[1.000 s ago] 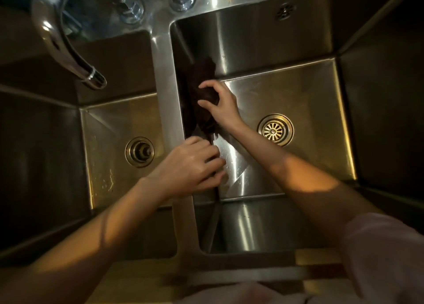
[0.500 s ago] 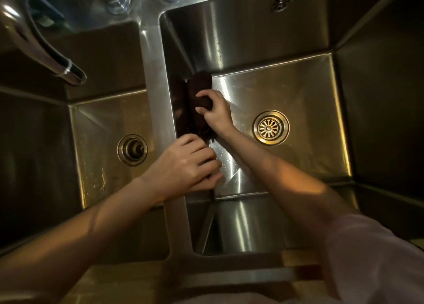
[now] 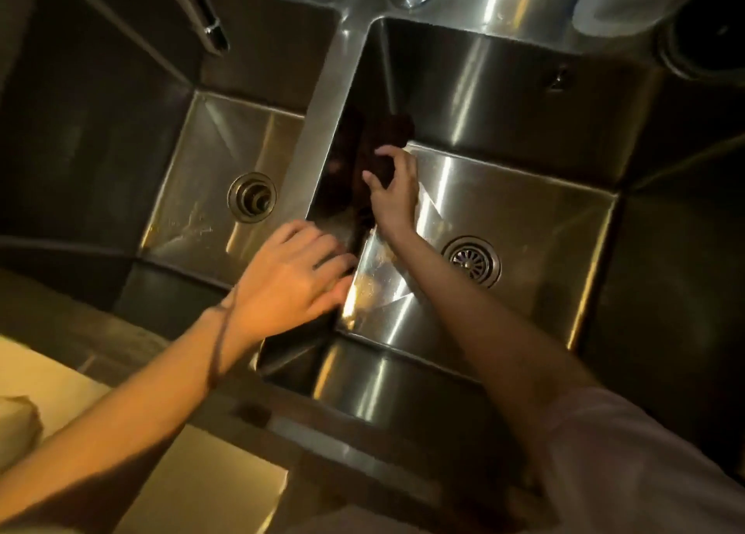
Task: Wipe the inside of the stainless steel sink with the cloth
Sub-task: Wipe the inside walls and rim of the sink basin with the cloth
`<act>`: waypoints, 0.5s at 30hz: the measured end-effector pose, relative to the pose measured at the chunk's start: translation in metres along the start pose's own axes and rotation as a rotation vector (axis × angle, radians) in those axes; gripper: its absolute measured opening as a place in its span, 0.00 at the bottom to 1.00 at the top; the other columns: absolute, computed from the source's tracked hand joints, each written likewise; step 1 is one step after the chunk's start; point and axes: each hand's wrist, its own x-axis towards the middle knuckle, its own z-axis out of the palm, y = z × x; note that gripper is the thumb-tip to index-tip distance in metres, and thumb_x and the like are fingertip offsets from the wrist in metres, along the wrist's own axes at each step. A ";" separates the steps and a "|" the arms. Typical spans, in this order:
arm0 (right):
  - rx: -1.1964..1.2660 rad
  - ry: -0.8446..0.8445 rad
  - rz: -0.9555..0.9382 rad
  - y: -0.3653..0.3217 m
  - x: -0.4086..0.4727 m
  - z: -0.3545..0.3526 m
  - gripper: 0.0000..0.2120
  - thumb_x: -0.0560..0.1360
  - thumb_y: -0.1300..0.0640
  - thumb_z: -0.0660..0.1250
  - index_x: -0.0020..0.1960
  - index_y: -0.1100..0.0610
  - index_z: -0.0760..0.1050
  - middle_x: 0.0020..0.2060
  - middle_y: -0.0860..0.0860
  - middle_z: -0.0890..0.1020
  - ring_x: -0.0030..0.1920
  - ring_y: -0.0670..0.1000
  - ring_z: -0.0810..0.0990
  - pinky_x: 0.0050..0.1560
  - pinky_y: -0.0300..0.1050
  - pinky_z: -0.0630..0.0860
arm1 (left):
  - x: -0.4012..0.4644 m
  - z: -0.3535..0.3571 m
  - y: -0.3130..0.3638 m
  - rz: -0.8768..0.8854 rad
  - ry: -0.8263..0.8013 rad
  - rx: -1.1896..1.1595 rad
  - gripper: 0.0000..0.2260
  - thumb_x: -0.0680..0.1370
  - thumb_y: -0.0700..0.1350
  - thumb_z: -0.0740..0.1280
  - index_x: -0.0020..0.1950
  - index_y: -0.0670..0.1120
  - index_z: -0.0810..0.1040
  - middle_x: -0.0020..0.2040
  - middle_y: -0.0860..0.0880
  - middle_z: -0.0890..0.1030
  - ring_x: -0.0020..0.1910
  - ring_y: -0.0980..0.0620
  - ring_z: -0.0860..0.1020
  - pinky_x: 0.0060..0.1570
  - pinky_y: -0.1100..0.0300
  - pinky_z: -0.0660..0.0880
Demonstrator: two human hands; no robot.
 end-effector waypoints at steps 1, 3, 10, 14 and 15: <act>-0.005 -0.013 0.016 0.010 0.006 0.001 0.16 0.68 0.67 0.71 0.55 0.59 0.76 0.57 0.56 0.74 0.58 0.53 0.73 0.63 0.46 0.68 | -0.005 0.003 0.005 -0.059 0.006 0.014 0.16 0.82 0.51 0.58 0.52 0.43 0.82 0.49 0.45 0.81 0.47 0.44 0.79 0.55 0.49 0.72; -0.008 -0.036 0.070 0.025 0.016 0.005 0.16 0.70 0.68 0.70 0.56 0.59 0.75 0.59 0.57 0.72 0.60 0.54 0.72 0.63 0.42 0.68 | -0.013 0.007 0.014 -0.134 0.010 0.035 0.15 0.81 0.50 0.59 0.54 0.42 0.82 0.52 0.43 0.81 0.51 0.44 0.78 0.59 0.49 0.69; -0.106 -0.053 0.174 0.071 0.048 0.014 0.16 0.72 0.66 0.69 0.58 0.58 0.74 0.63 0.57 0.71 0.64 0.55 0.71 0.57 0.31 0.62 | -0.026 0.022 0.024 -0.124 -0.004 0.018 0.16 0.80 0.49 0.58 0.53 0.42 0.82 0.53 0.41 0.81 0.57 0.46 0.74 0.66 0.46 0.64; -0.097 -0.050 0.145 0.059 0.052 0.008 0.15 0.73 0.67 0.68 0.58 0.58 0.75 0.62 0.56 0.72 0.63 0.55 0.72 0.51 0.24 0.60 | -0.027 0.019 0.026 -0.139 0.019 0.015 0.15 0.79 0.49 0.60 0.52 0.42 0.83 0.54 0.42 0.81 0.57 0.47 0.75 0.68 0.44 0.63; -0.076 -0.043 0.110 0.049 0.052 0.005 0.15 0.72 0.67 0.69 0.58 0.57 0.76 0.62 0.56 0.73 0.63 0.55 0.72 0.52 0.24 0.61 | -0.026 0.019 0.025 -0.144 0.016 0.013 0.15 0.79 0.49 0.60 0.51 0.43 0.84 0.54 0.42 0.81 0.57 0.48 0.75 0.69 0.44 0.63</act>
